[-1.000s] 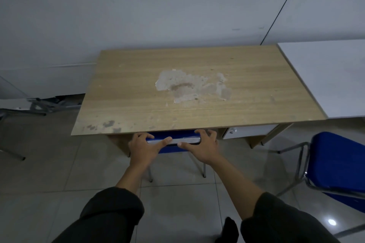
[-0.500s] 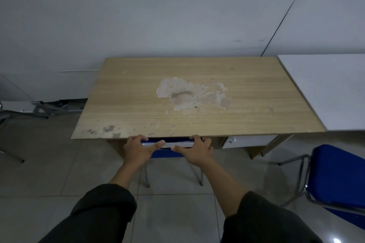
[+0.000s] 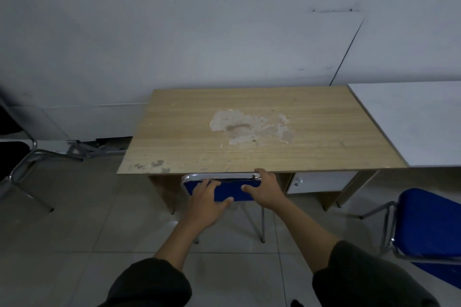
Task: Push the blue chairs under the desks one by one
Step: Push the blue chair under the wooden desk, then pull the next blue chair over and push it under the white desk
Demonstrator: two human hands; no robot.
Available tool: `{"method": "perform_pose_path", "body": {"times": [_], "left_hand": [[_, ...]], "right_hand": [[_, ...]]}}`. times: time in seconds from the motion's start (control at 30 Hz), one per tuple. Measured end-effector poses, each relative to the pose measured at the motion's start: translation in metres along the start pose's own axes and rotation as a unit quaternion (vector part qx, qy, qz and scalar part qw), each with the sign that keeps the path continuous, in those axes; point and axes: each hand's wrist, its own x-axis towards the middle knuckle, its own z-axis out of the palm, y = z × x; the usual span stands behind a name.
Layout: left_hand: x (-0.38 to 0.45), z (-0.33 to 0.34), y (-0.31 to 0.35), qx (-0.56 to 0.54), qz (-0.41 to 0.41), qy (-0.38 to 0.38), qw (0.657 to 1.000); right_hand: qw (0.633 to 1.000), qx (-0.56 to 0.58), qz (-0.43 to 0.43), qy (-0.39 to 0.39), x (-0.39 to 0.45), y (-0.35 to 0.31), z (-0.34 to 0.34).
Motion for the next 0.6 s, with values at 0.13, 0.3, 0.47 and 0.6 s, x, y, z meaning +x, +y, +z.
{"method": "perform_pose_path", "body": {"times": [0.13,0.3,0.47,0.6], "left_hand": [[-0.025,-0.002,0.032,-0.024,0.040,-0.022,0.999],[-0.058,0.013,0.084,-0.058,0.089,-0.068,0.992],[-0.092,0.048,0.148,-0.124,0.129,-0.080,0.981],[-0.115,0.107,0.228,-0.142,0.166,-0.100,0.971]], "right_hand": [[0.999,0.007,-0.029,0.018,-0.038,0.001,-0.020],[0.999,0.010,-0.034,0.031,-0.101,0.031,-0.055],[0.994,0.105,-0.007,0.042,-0.162,0.082,-0.108],[0.979,0.167,0.001,0.114,-0.221,0.140,-0.171]]}}
